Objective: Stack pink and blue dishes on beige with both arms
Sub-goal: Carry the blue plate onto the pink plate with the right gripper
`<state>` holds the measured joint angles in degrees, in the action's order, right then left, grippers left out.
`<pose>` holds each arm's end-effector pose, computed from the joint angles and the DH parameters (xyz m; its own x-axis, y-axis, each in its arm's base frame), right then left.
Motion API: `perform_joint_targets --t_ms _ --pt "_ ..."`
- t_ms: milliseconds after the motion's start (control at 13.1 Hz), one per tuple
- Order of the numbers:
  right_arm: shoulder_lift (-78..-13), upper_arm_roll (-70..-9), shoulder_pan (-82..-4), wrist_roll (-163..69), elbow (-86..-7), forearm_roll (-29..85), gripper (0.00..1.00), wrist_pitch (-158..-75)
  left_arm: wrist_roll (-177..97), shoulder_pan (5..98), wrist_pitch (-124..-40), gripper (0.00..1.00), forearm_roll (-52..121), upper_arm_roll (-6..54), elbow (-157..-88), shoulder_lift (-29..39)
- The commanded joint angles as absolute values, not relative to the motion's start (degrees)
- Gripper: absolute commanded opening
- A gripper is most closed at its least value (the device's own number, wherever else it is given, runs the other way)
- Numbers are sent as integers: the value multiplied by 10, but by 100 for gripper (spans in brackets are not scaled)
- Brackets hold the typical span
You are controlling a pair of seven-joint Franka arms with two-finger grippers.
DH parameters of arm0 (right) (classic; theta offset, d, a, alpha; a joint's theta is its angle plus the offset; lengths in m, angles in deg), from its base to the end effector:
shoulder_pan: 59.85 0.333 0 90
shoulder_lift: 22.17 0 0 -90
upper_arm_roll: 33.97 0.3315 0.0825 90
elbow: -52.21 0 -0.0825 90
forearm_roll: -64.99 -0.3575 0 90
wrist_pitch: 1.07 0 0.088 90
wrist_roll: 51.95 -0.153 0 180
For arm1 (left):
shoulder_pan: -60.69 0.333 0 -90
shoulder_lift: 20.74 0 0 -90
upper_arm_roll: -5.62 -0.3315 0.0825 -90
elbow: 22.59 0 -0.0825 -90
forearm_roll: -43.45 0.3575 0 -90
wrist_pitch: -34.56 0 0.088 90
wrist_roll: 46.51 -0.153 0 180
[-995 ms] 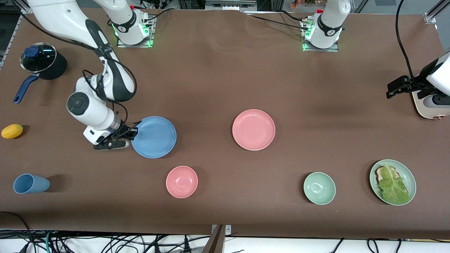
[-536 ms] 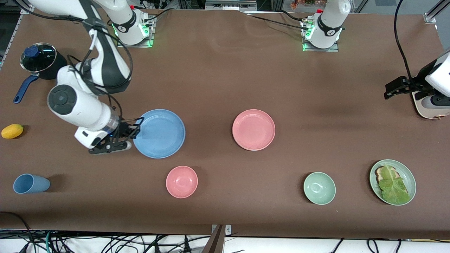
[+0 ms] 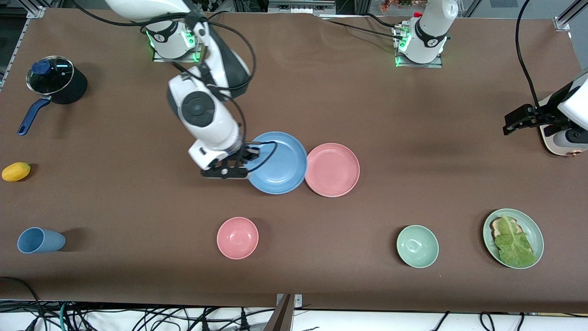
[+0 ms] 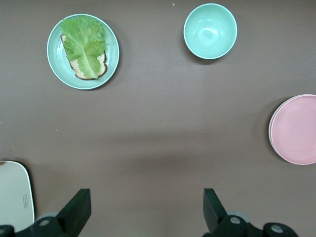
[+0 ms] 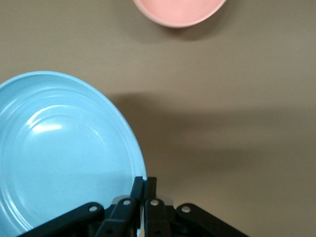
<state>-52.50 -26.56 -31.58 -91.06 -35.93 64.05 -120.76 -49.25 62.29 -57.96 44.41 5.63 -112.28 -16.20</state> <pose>0.5612 0.3901 0.3311 0.9959 -0.0848 -0.0313 -0.0870 -0.9932 -0.0770 0.5542 0.0179 0.5573 0.9993 -0.0208 -0.0306 -0.0213 -0.9997 -0.0152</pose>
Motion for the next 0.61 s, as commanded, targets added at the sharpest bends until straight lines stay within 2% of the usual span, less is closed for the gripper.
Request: perform_joint_targets --t_ms 0,230,536 --pt "-576 -269 -258 -1035 -320 641 0 -1264 -522 628 -573 100 431 54 -1105 -154" --pt "-620 -272 -211 -1128 -320 651 0 -1350 -525 629 -573 100 431 53 -1105 -154" --pt "-660 -273 -190 -1170 -320 680 0 -1398 -524 629 -573 100 430 54 -1105 -154"
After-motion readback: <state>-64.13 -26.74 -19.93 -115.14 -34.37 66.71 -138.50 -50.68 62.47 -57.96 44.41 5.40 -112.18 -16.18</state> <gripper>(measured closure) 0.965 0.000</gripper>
